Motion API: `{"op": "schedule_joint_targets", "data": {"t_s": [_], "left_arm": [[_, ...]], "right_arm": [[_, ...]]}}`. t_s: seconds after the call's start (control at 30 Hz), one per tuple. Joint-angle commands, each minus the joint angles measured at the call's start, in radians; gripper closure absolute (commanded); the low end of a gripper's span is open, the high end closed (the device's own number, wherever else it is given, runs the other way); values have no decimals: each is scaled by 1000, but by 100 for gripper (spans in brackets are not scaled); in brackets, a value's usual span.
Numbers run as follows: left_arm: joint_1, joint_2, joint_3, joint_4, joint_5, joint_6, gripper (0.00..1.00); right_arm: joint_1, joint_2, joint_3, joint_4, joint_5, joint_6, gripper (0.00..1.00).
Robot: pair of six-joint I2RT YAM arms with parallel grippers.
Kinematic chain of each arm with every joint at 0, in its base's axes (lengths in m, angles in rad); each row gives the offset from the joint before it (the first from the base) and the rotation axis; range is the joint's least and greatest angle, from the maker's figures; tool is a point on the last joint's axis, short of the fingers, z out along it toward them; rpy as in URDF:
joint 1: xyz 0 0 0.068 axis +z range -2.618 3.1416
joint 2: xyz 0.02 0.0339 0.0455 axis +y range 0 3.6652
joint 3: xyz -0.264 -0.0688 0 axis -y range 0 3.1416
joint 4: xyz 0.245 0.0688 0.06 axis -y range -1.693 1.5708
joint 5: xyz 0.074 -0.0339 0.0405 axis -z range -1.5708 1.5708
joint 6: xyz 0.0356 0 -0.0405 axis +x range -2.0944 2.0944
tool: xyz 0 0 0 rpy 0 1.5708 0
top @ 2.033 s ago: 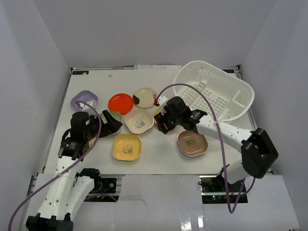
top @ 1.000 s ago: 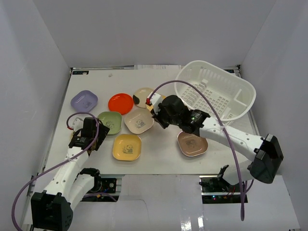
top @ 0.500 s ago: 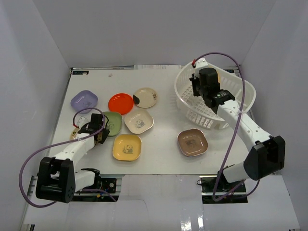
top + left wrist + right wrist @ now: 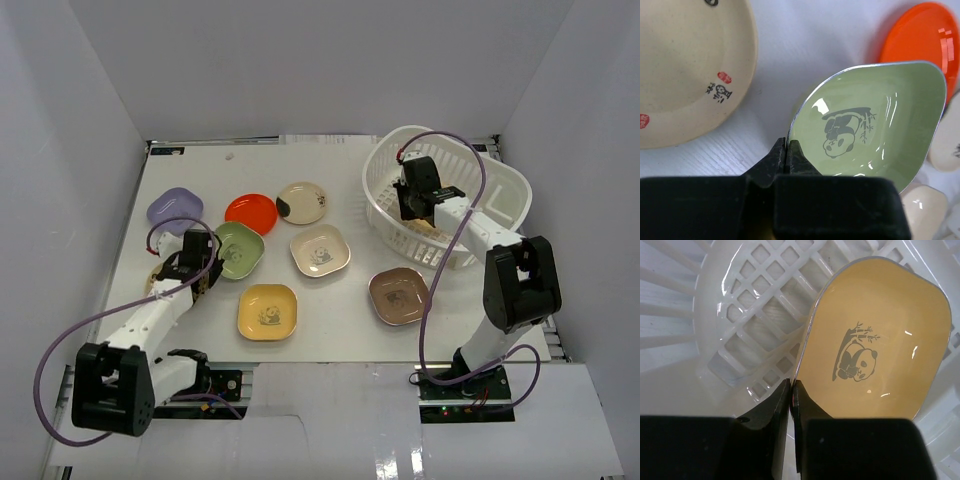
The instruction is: Place the plates into the plastic bin on the countertop
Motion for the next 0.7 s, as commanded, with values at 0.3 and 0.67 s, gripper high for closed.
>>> {"op": "schedule_joint_targets", "data": {"t_s": [0.3, 0.67], "left_arm": [[-2, -311, 114, 6, 13, 150, 100], [-31, -298, 214, 59, 359, 159, 100]], "right_arm": [[-4, -96, 27, 5, -161, 78, 30], [74, -591, -273, 194, -267, 196, 30]]}}
